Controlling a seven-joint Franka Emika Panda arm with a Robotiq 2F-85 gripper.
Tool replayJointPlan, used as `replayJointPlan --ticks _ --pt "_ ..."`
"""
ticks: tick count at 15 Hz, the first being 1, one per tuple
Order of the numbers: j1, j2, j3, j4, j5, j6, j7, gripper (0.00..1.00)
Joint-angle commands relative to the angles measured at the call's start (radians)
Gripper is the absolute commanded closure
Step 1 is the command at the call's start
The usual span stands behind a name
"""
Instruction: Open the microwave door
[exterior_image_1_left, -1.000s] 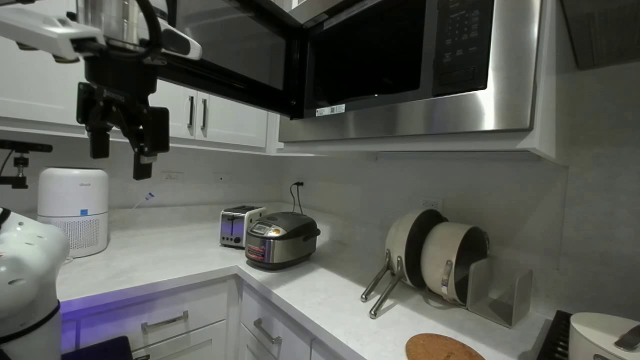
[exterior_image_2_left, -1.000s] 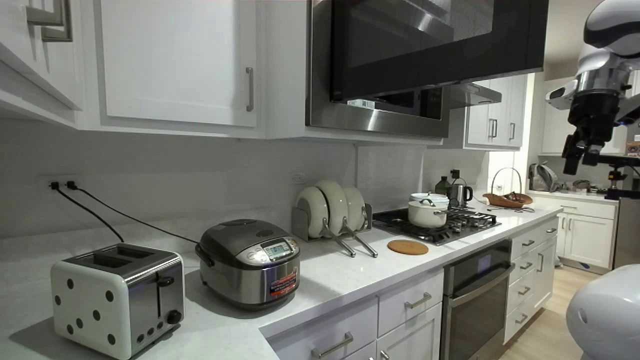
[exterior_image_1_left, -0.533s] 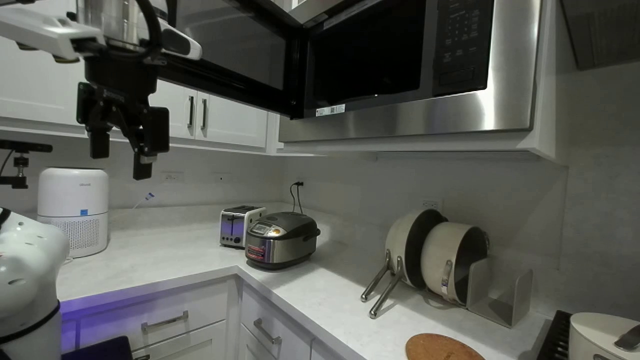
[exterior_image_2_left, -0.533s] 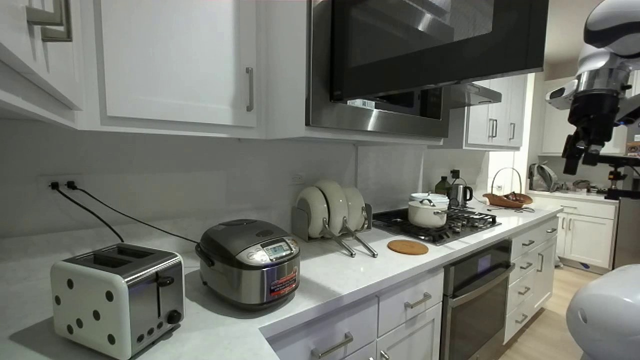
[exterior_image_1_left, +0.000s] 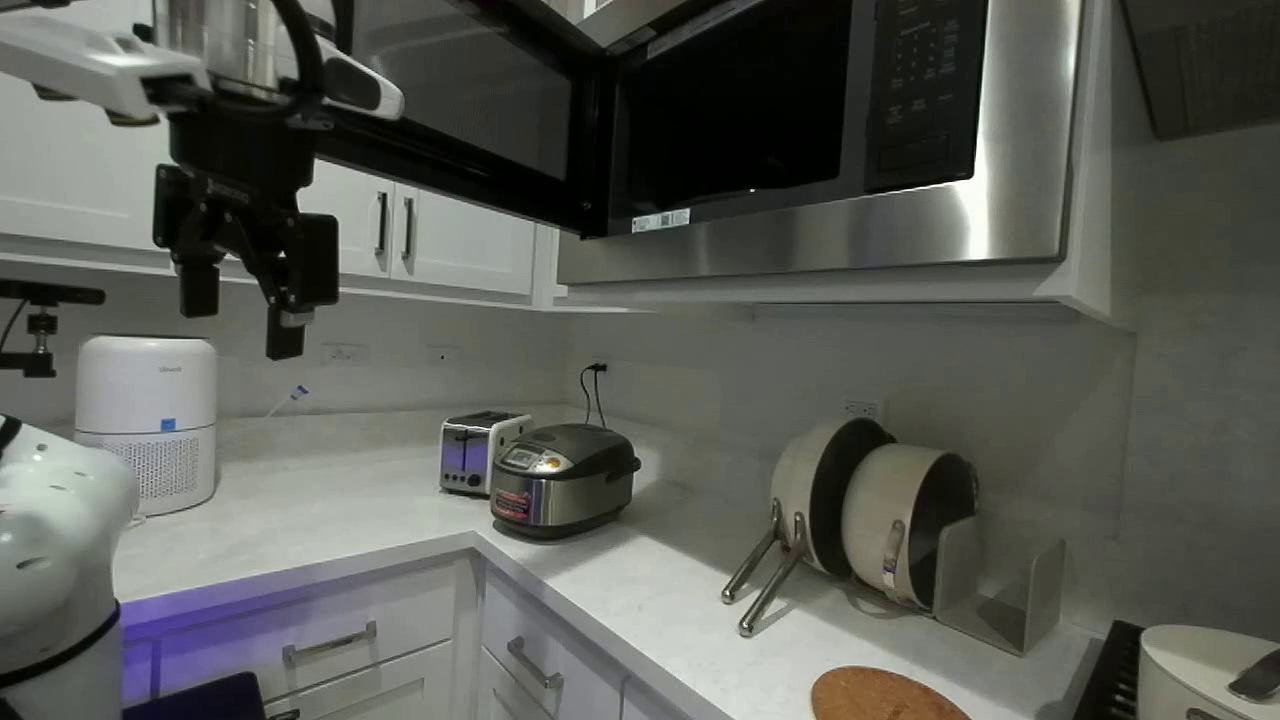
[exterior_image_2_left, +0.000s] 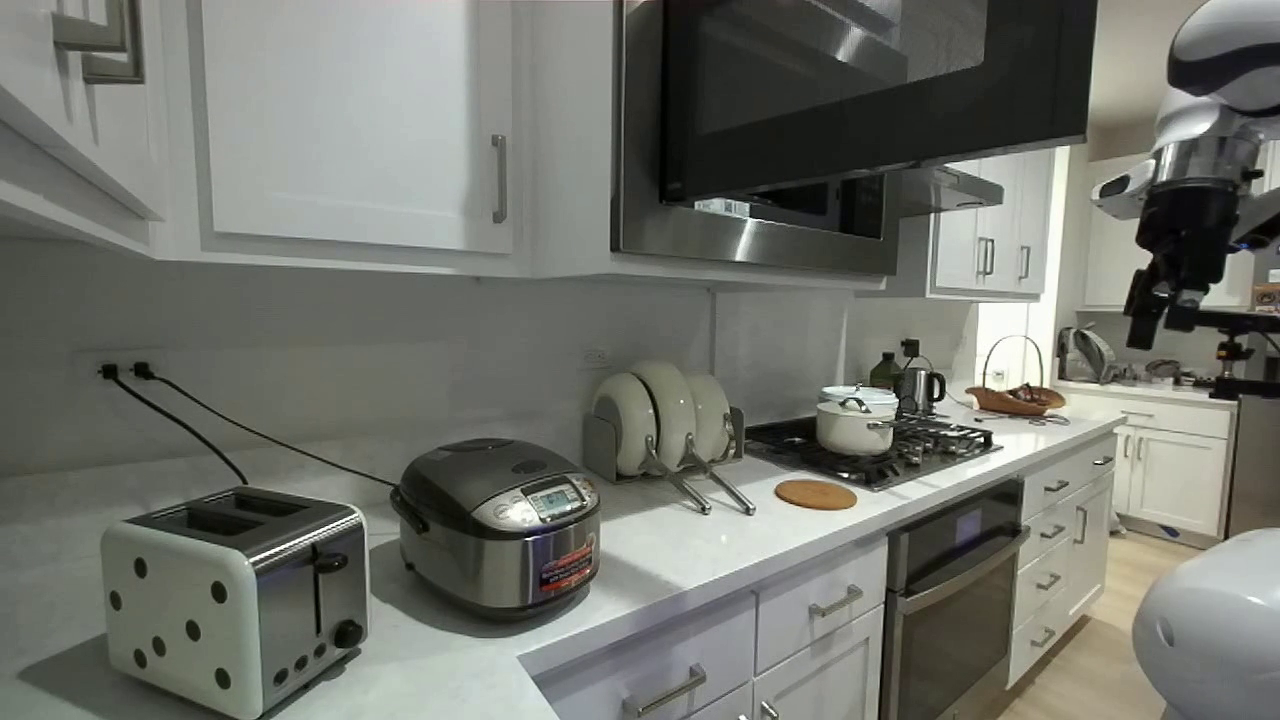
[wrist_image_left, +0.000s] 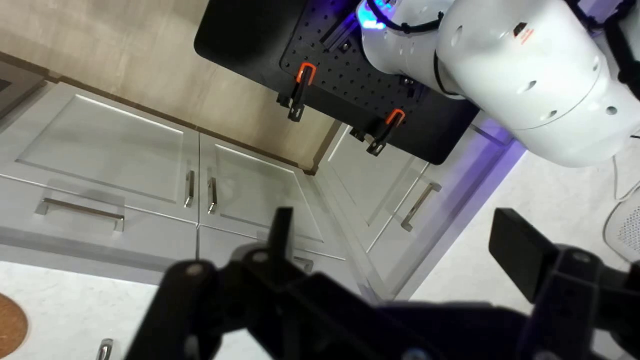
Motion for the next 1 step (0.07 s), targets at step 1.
replayJointPlan --ticks 1 --pt "0.028 -0.012 -0.008 0.003 -0.009 -0.005 0.020 0.00"
